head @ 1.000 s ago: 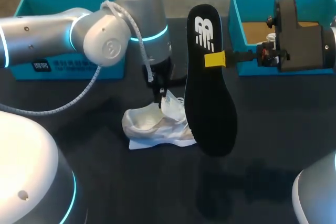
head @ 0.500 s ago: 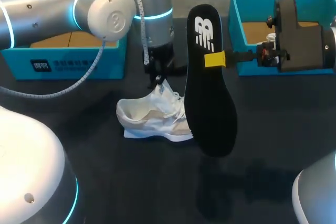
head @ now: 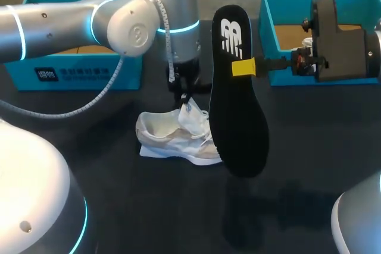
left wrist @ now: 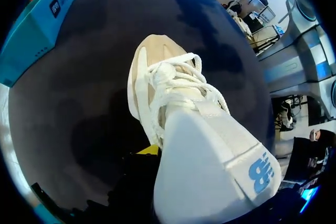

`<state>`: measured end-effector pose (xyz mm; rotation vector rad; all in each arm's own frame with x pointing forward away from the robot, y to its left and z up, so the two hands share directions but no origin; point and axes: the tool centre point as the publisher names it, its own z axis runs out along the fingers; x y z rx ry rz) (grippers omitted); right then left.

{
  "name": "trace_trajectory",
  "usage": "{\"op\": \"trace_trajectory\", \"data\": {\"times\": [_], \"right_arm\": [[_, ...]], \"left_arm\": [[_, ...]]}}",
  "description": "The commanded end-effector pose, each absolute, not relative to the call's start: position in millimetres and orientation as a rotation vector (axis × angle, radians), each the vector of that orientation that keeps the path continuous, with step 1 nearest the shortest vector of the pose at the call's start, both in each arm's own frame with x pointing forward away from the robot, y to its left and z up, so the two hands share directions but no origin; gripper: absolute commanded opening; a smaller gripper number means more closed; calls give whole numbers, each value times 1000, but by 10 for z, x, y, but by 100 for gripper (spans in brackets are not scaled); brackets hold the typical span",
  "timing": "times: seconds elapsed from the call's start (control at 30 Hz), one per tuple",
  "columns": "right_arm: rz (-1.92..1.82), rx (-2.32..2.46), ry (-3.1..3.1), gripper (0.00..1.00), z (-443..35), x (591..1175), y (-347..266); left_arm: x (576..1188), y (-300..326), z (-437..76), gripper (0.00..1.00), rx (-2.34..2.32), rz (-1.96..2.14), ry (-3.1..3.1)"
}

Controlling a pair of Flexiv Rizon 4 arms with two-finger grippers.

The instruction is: Take the shoe out of the shoebox, open the shoe tongue, remove and reinsert the insole, then place the shoe into the shoebox

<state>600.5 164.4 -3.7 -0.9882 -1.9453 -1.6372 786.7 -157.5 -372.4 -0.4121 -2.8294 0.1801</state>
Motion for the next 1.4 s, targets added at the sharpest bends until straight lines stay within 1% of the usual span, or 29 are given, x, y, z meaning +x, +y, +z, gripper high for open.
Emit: {"op": "trace_trajectory", "data": {"times": [0.03, 0.07, 0.13, 0.17, 0.33, 0.6, 0.73, 1.1, 1.13, 1.17, 1.3, 1.33, 1.37, 1.4], "right_arm": [[-1648, -1006, -1945, 0, -11, 5920, 1704], [-1648, -1006, -1945, 0, -11, 5920, 1704], [-1648, -1006, -1945, 0, -11, 5920, 1704], [-1648, -1006, -1945, 0, -11, 5920, 1704], [-1648, -1006, -1945, 0, -11, 5920, 1704], [-1648, -1006, -1945, 0, -11, 5920, 1704], [-1648, -1006, -1945, 0, -11, 5920, 1704], [-1648, -1006, -1945, 0, -11, 5920, 1704], [-1648, -1006, -1945, 0, -11, 5920, 1704], [-1648, -1006, -1945, 0, -11, 5920, 1704], [-1648, -1006, -1945, 0, -11, 5920, 1704], [-1648, -1006, -1945, 0, -11, 5920, 1704], [-1648, -1006, -1945, 0, -11, 5920, 1704], [-1648, -1006, -1945, 0, -11, 5920, 1704]], "left_arm": [[7864, -1576, -3702, 57, -409, 175, -2838], [7864, -1572, -3690, 76, -408, 178, -2841], [7866, -1560, -3667, 85, -402, 182, -2847], [7864, -1554, -3658, 100, -397, 181, -2854], [7844, -1534, -3620, 100, -399, 163, -2889], [7823, -1571, -3714, 100, -401, 128, -2885], [7795, -1571, -3767, 100, -395, 27, -2947], [7762, -1550, -3772, 100, -371, 8, -2976], [7762, -1550, -3772, 31, -370, 11, -2976], [7761, -1550, -3773, 0, -370, 13, -2975], [7761, -1553, -3779, 0, -367, 8, -2973], [7753, -1551, -3776, 34, -356, 9, -2973], [7747, -1546, -3769, 72, -353, 11, -2972], [7738, -1535, -3757, 100, -346, 19, -2971]]}}
